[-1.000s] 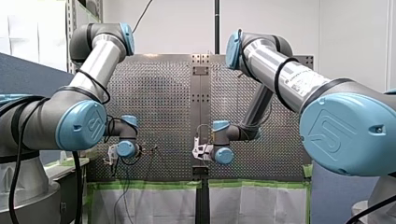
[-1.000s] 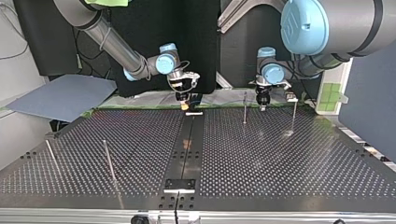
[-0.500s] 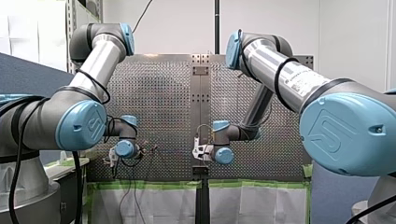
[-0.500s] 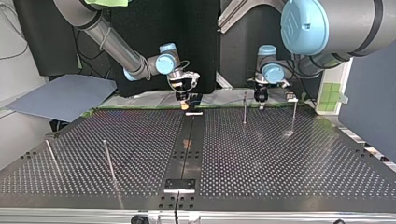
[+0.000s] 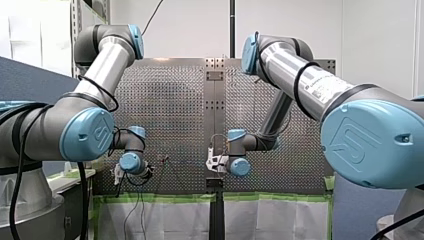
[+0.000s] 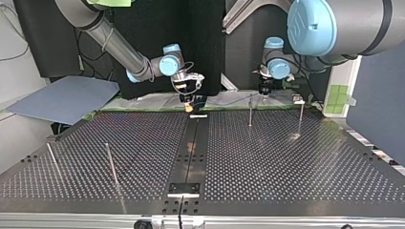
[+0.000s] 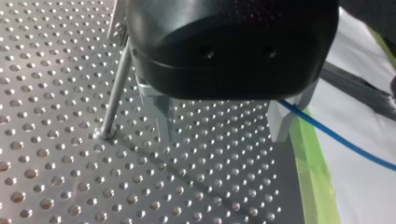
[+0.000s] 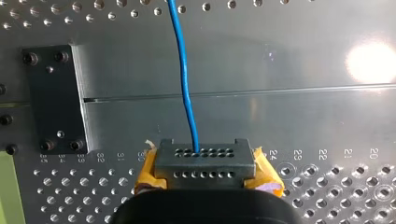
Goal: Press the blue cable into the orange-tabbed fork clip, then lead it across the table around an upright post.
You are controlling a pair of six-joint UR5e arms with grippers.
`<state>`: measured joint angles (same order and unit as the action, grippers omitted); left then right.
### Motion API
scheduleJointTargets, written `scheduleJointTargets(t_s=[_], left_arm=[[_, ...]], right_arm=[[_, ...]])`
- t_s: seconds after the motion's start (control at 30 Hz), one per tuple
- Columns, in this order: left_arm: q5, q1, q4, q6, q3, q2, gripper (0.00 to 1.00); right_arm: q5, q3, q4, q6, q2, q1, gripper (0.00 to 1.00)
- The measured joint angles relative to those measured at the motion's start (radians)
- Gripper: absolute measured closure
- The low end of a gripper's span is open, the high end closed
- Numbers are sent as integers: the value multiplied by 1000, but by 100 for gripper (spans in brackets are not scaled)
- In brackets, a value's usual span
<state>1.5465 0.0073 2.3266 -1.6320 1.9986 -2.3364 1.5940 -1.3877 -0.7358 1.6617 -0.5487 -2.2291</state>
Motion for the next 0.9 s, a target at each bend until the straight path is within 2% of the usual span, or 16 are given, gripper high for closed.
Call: scheduleJointTargets(t_s=[0.4,0.67,0.77,0.9], left_arm=[[-27,0,2,-5,6,14,0],[-36,0,-27,-44,44,75,0],[-44,0,-23,-41,60,87,0],[-77,0,-34,-31,95,91,0]], right_arm=[[0,0,7,-4,0,0,100],[0,0,7,-5,0,0,100],[0,0,7,-5,0,-1,100],[0,0,8,-5,0,0,100]])
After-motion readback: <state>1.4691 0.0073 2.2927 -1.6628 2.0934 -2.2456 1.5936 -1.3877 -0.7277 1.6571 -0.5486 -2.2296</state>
